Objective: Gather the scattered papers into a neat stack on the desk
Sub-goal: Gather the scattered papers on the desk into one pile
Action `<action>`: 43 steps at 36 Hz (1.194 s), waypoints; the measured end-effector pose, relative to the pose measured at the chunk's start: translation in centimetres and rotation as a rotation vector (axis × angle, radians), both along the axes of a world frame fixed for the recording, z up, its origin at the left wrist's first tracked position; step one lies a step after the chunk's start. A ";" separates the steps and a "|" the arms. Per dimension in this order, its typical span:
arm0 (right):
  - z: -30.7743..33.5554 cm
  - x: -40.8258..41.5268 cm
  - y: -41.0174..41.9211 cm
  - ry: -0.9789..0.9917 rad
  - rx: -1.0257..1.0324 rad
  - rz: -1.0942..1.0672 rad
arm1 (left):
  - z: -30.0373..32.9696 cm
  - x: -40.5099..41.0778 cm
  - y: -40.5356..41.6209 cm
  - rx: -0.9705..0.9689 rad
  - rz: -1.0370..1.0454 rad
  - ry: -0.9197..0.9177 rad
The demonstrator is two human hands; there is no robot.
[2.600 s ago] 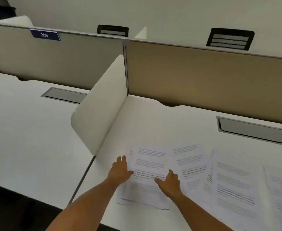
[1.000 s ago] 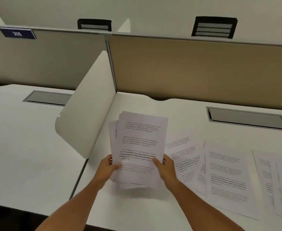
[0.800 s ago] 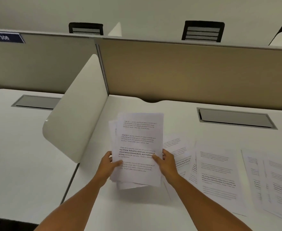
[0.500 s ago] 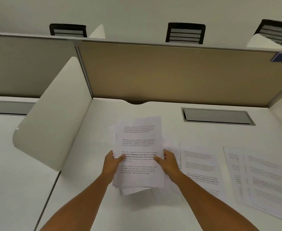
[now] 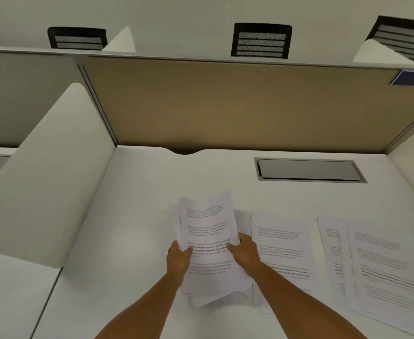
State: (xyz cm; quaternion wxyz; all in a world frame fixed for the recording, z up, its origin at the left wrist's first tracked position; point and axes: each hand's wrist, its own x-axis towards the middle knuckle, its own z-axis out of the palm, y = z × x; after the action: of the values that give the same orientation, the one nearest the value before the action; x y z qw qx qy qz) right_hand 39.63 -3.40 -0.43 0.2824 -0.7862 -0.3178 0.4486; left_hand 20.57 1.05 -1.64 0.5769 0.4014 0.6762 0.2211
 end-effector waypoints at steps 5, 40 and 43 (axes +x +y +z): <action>-1.1 0.4 1.6 -0.090 -0.076 0.040 | -0.9 1.5 -0.2 -0.032 -0.032 0.108; -5.3 3.1 11.6 -0.328 -0.233 0.177 | -2.7 7.1 4.2 -0.243 0.057 0.616; -5.2 2.5 11.8 -0.301 -0.255 0.157 | -2.5 6.8 4.2 -0.249 0.108 0.587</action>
State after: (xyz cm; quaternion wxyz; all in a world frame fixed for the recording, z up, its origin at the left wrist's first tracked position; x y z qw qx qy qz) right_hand 42.11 8.39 -5.63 0.0941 -0.8466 -0.3573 0.3831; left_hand 27.33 5.29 -4.10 0.3892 0.3377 0.8560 0.0418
